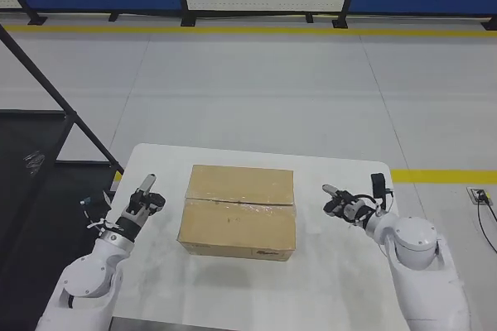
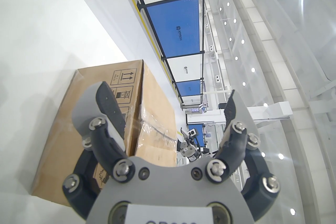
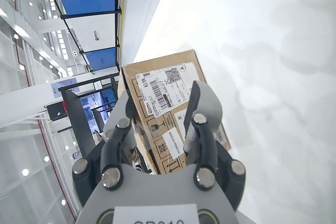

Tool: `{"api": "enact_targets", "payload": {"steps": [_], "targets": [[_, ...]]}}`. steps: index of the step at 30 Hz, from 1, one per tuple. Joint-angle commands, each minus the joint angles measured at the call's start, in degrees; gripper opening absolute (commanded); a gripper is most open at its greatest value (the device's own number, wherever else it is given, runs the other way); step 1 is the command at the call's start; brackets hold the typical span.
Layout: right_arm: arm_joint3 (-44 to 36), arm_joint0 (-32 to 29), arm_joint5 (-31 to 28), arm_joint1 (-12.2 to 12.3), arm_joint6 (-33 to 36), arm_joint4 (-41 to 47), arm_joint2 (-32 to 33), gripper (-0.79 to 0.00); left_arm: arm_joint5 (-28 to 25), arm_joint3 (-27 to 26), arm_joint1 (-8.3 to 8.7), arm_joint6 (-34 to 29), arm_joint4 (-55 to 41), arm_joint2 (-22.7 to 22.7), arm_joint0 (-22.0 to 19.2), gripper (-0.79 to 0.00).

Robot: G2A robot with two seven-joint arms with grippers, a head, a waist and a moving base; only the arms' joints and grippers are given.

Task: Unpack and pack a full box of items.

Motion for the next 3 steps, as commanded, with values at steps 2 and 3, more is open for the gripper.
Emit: {"api": "enact_targets", "payload": {"steps": [2, 3], "targets": [[0.0, 0.0, 0.0, 0.0, 0.0, 0.0, 0.0, -0.186, 0.0, 0.0, 0.00, 0.0, 0.0, 0.0, 0.0, 0.000], [0.0, 0.0, 0.0, 0.0, 0.0, 0.0, 0.0, -0.141, 0.0, 0.0, 0.00, 0.0, 0.0, 0.0, 0.0, 0.000]]}}
